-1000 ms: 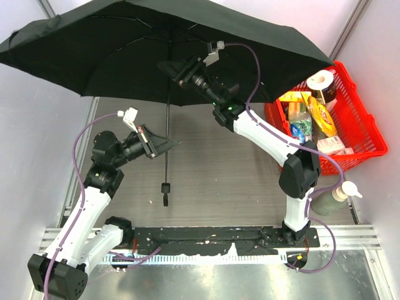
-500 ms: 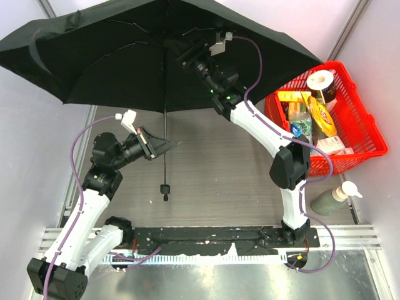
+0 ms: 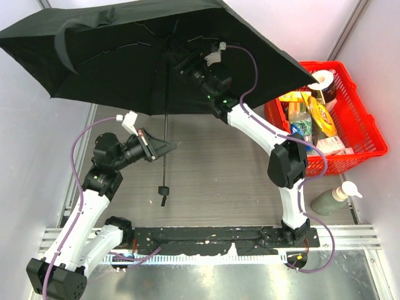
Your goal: Put away the umbrella
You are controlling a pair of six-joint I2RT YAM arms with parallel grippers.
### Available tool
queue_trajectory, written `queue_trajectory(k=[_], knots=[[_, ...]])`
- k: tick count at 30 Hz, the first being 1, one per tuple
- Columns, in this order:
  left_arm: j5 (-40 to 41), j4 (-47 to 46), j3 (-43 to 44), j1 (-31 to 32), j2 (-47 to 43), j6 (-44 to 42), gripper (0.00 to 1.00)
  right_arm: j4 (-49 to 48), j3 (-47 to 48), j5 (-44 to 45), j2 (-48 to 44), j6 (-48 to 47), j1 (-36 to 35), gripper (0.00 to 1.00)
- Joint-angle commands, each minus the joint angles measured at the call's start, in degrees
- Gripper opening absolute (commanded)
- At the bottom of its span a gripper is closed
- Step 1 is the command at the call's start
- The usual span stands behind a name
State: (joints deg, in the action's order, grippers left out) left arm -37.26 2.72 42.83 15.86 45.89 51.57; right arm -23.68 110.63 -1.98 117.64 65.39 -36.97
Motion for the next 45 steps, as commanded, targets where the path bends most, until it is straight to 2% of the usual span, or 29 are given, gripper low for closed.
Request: queue_trajectory(k=[1, 9, 14, 22, 25, 26, 29, 32, 36, 39, 43, 45], knots=[[-1.94, -4.39, 1.82, 0.40, -1.50, -1.74, 0.00, -4.00, 2.13, 0.14, -1.28, 1.84, 0.50, 0.67], [-3.35, -12.20, -2.57, 0.40, -2.12, 5.02, 0.00, -12.88, 3.45, -2.33, 1.36, 8.17, 1.55, 0.63], [-3.88, -15.38, -3.63, 0.49, -2.03, 7.05, 0.00, -17.53, 3.98, -3.47, 2.59, 13.00, 2.43, 0.55], [-4.58, -19.59, -4.42, 0.58, -1.59, 10.04, 0.00, -20.53, 7.67, -6.54, 6.10, 16.44, 2.43, 0.48], [-4.76, -21.52, -4.95, 0.58, -1.24, 11.53, 0.00, -19.39, 7.41, -6.99, 5.76, 15.21, 2.26, 0.57], [-4.93, -22.49, -5.12, 0.58, -1.15, 11.88, 0.00, -19.47, 7.23, -6.99, 5.84, 15.21, 2.25, 0.55], [-5.11, -23.64, -5.47, 0.58, -1.24, 12.76, 0.00, -19.65, 8.02, -7.07, 6.10, 15.39, 2.52, 0.47], [-5.37, -24.34, -5.91, 0.67, -1.24, 13.55, 0.00, -18.94, 9.78, -7.25, 7.16, 15.38, 2.43, 0.43], [-5.02, -24.25, -6.53, 0.75, -1.68, 13.55, 0.00, -17.63, 12.68, -7.43, 8.21, 15.48, 2.60, 0.22], [-4.93, -24.17, -7.06, 0.67, -1.68, 13.38, 0.00, -17.89, 13.64, -7.43, 8.65, 16.61, 2.96, 0.01], [-3.36, -21.46, -7.23, 0.58, -1.85, 10.93, 0.00, -13.34, 13.83, -8.30, 8.39, 20.20, 3.31, 0.01], [-1.34, -15.67, -5.66, 0.58, -1.68, 5.24, 0.00, -10.87, 13.30, -10.23, 6.64, 20.57, 3.40, 0.01]])
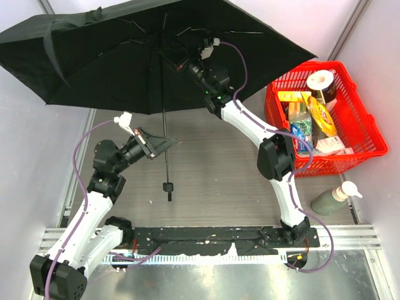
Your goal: Put away the umbrella
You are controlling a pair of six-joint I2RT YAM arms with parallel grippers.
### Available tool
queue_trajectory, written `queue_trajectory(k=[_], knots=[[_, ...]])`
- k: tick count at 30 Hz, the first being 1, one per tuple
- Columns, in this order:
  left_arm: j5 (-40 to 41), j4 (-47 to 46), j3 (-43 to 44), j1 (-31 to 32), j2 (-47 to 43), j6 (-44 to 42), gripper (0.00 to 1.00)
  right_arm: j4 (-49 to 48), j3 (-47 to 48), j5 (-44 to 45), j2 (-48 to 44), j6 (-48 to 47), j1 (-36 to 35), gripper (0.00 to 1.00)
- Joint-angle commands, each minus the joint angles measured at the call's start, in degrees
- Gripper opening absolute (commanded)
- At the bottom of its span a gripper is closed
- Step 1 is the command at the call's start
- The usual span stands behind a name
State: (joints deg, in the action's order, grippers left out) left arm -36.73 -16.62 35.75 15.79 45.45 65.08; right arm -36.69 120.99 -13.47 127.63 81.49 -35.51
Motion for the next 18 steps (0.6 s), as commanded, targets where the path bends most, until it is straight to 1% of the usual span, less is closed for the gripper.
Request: queue_trajectory(k=[1, 3, 4, 6, 7, 8, 9, 10, 11, 12, 13, 14, 16, 18], knots=[[-1.07, 5.79, 2.21, 0.73, -0.98, -9.52, 0.00, 2.67, 0.67, 0.74, -4.40, 4.29, 1.50, 0.01], [0.51, 8.44, 3.62, 0.64, -0.19, -12.95, 0.00, 3.90, -2.66, 0.03, -7.30, 2.98, 1.23, 0.01], [1.30, 9.06, 4.41, 0.64, 0.42, -13.22, 0.00, 3.82, -4.17, -0.49, -9.40, 3.06, 1.23, 0.01], [2.36, 8.63, 6.26, 0.64, 1.74, -12.87, 0.00, 1.98, -10.22, -1.98, -12.13, 3.23, 0.97, 0.01], [3.06, 7.84, 7.22, 0.64, 2.53, -12.44, 0.00, 2.23, -14.77, -2.34, -13.36, 2.97, -0.08, 0.01], [3.76, 7.40, 8.36, 0.64, 3.23, -12.17, 0.00, 2.58, -16.99, -3.74, -15.64, 0.88, -0.70, 0.01], [4.21, 7.22, 9.94, 0.64, 4.20, -12.43, 0.00, 2.50, -23.28, -3.93, -16.88, -0.71, -2.36, 0.01], [4.56, 6.87, 11.17, 0.64, 4.99, -12.52, 0.00, 0.41, -27.08, -3.41, -20.20, -0.81, -4.55, 0.01], [4.82, 6.87, 12.49, 0.64, 6.13, -12.52, 0.00, -2.83, -35.04, -2.88, -21.71, -1.42, -5.70, 0.01], [5.26, 6.69, 13.46, 0.64, 6.58, -12.78, 0.00, -3.73, -38.08, -1.13, -24.60, -1.69, -8.67, 0.01], [5.27, 6.17, 13.99, 0.64, 6.93, -12.61, 0.00, -4.61, -41.94, -0.33, -25.41, -2.73, -9.92, 0.01], [5.09, 5.47, 14.35, 0.64, 7.11, -12.17, 0.00, -4.01, -42.24, -0.59, -25.85, -3.70, -11.67, 0.01], [4.65, 4.41, 14.53, 0.73, 7.37, -11.38, 0.00, -3.82, -41.36, -0.85, -26.55, -4.59, -11.95, 0.01], [4.91, 4.32, 14.53, 0.64, 7.37, -10.76, 0.00, -1.91, -40.57, 1.42, -28.83, -7.39, -11.43, 0.01]])
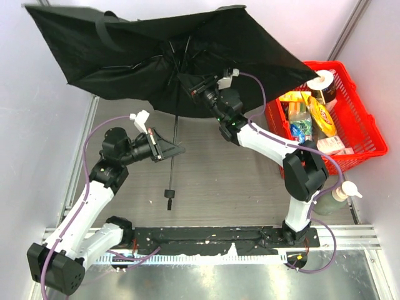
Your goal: Put away the umbrella
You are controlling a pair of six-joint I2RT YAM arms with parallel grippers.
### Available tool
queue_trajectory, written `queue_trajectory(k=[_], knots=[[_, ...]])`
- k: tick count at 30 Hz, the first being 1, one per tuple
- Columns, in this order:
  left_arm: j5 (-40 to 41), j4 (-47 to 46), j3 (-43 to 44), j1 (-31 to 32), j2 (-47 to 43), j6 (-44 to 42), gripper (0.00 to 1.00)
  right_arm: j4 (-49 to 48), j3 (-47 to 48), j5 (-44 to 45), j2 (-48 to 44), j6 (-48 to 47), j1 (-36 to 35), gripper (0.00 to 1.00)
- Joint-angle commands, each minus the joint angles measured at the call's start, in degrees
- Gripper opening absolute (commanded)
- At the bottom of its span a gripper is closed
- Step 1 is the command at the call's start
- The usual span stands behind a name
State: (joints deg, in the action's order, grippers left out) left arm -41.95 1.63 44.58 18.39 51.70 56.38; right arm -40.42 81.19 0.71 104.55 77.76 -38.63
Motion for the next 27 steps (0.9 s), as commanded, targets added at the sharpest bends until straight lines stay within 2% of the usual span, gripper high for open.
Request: queue_trajectory(k=[1, 4, 7, 9, 11, 13, 15, 16, 18, 22, 25, 27], knots=[[10.14, -14.02, 5.61, -1.96, 0.95, -1.89, 0.00, 4.45, 0.97, -11.88, -6.46, -6.10, -8.04, 0.01], [10.14, -12.88, 5.96, -1.96, 1.12, -1.98, 0.00, 4.13, 7.11, -12.31, -4.89, -5.08, -5.33, 0.01], [8.91, -10.43, 6.66, -1.87, 1.30, -1.63, 0.01, 1.67, 14.07, -14.15, 0.10, -0.07, -1.64, 0.01], [8.38, -9.02, 6.31, -1.96, 0.86, -0.93, 0.12, 3.24, 20.22, -13.55, 2.13, 0.12, -0.57, 0.01], [7.59, -9.79, 4.56, -1.96, -0.11, 1.00, 0.34, 4.30, 25.58, -13.02, 4.33, -0.15, -0.31, 0.01], [5.93, -13.30, 1.84, -1.87, -1.16, 4.16, 0.45, 5.62, 31.03, -13.02, 6.79, 0.03, -0.30, 0.01], [5.31, -14.02, -0.44, -1.70, -2.30, 5.66, 0.49, 5.62, 34.29, -12.06, 8.29, 0.03, -0.30, 0.01], [4.78, -14.37, -1.41, -1.52, -2.74, 6.11, 0.48, 5.10, 35.34, -11.70, 8.65, 0.11, -0.13, 0.01], [3.64, -13.59, -3.17, -1.52, -4.06, 6.63, 0.34, 6.57, 38.15, -11.35, 10.31, -0.32, 0.13, 0.01], [3.63, -9.72, -6.42, -1.52, -8.97, 6.20, 0.23, 10.88, 44.12, -11.43, 12.77, -2.52, 1.45, 0.01], [6.08, -9.37, -6.61, -1.52, -10.66, 5.33, 0.00, 12.21, 45.55, -11.96, 13.57, -3.04, 1.98, 0.01], [7.93, -8.57, -3.99, -1.52, -8.73, 3.48, 0.00, 13.79, 41.80, -12.40, 12.44, -3.05, 1.20, 0.01]])
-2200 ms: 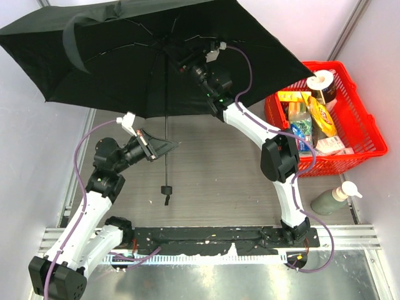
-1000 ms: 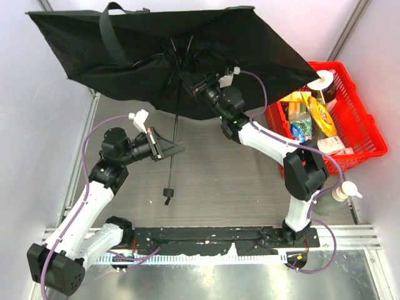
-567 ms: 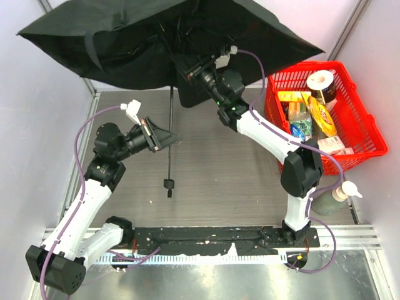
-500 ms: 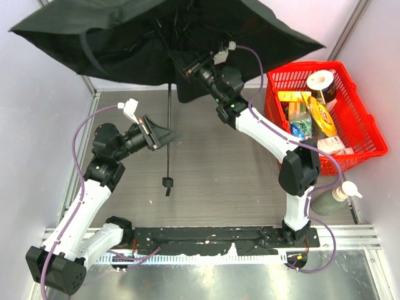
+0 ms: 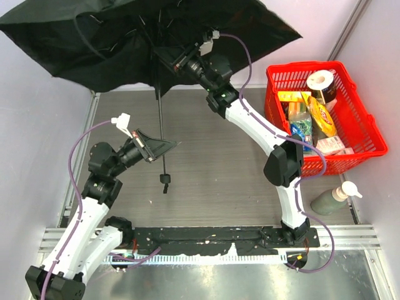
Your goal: Put away the umbrella
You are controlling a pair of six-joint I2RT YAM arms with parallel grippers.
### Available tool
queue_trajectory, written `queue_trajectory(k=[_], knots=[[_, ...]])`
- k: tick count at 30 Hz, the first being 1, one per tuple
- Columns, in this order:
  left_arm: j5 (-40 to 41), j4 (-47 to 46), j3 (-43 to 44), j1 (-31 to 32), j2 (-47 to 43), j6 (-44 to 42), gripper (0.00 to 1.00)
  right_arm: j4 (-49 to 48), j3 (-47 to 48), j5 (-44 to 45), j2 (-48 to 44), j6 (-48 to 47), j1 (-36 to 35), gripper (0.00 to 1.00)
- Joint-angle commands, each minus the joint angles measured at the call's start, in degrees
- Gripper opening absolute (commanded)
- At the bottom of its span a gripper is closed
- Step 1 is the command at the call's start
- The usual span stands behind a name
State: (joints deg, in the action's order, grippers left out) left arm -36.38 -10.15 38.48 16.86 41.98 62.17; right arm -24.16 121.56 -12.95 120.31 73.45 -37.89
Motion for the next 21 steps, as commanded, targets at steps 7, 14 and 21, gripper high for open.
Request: queue_trajectory(k=[7, 14, 21], knots=[[3.61, 1.73, 19.25, -5.26, 15.49, -6.81, 0.00, -15.11, -39.78, 4.75, -23.51, -3.84, -16.40, 0.01], [1.14, -7.95, 15.67, -4.47, 16.57, -0.12, 0.00, -19.32, -49.22, 5.13, -26.89, -3.50, -12.04, 0.01], [1.75, -0.42, 9.78, -3.77, 10.24, -2.84, 0.19, -26.37, -47.73, 3.63, -22.49, 1.61, -5.53, 0.01]])
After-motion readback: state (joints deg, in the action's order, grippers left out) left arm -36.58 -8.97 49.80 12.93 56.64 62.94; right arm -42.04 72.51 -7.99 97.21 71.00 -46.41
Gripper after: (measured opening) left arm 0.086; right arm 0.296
